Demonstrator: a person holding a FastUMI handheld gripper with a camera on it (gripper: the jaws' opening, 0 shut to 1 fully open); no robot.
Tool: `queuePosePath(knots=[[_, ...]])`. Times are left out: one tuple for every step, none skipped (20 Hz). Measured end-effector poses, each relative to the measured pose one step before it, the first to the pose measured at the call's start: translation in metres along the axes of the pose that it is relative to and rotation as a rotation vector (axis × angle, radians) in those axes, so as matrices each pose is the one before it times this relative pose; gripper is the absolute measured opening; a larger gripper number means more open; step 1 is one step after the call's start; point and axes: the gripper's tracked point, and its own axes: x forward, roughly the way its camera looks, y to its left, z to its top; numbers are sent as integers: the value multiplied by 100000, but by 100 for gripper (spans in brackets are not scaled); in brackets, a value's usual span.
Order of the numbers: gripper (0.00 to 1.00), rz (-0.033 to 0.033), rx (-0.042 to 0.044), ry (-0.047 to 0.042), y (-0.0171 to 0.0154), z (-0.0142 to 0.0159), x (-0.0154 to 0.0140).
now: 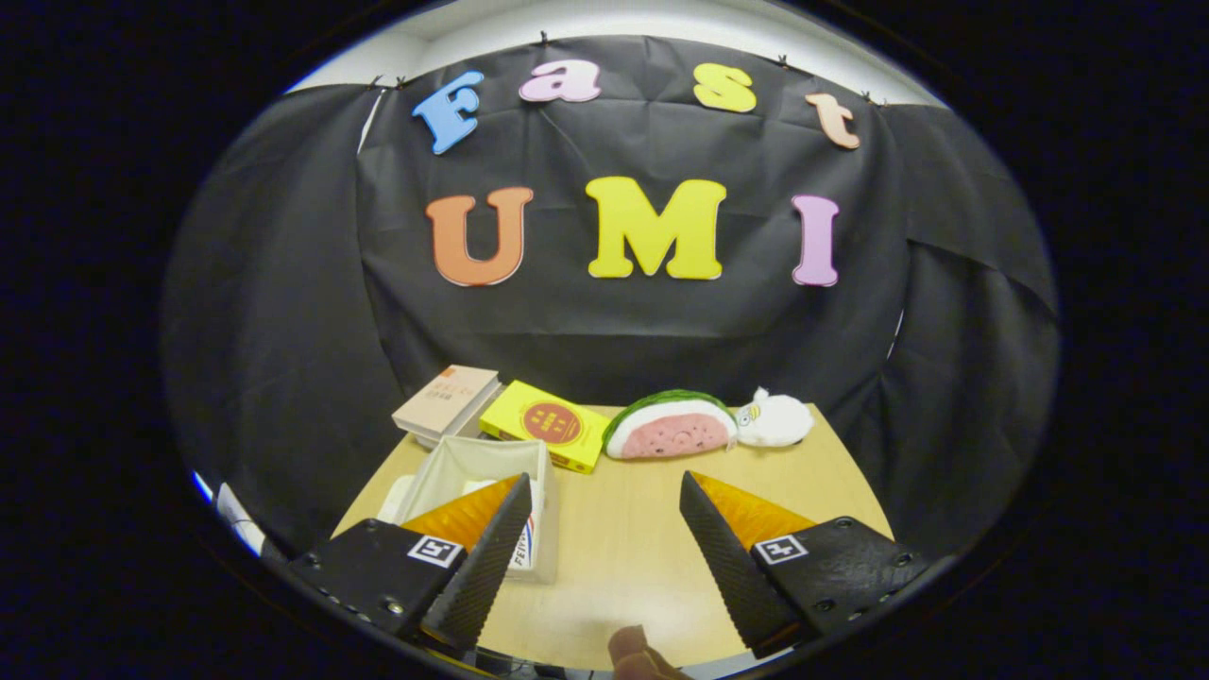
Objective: Open the storage box then place both shoes into the box .Put the left shoe in first, then the right shoe, with the right side of both shoes facing outward in a uniform manner.
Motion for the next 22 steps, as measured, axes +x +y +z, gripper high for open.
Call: queuePosePath(knots=[[96, -651, 1085, -1750, -674, 651, -643], [96, -239, 554, -2229, -485, 654, -647], [96, -1183, 36, -2055, -668, 553, -364], [96, -1103, -291, -1812, -706, 414, -322], [96, 60, -308, -648, -271, 179, -323], [96, -36, 15, -666, -121, 130, -492], [96, -595, -661, -1422, -336, 521, -213], [96, -172, -1049, -2222, -196, 640, -323], [96, -343, -1203, -2104, -10, 567, -354], [96, 30, -1042, -1715, -1, 615, -369], [96, -298, -650, -1693, 5, 479, -344], [96, 42, -140, -1893, 49, 662, -376], [96, 1117, 26, -2092, 298, 716, -363], [96, 244, -294, -1812, 114, 628, -311], [96, -457, -253, -1518, -287, 486, -152], [95, 19, -201, -1460, -96, 436, -221], [95, -333, -3, -1332, 13, 525, -132], [95, -471, 89, -778, -71, 295, -72], [95, -30, 208, -383, 39, 93, 59], [95, -177, -62, -186, 111, 93, -14], [95, -452, -346, -546, -54, 135, 151], [95, 75, -714, -671, 79, 215, 118]])
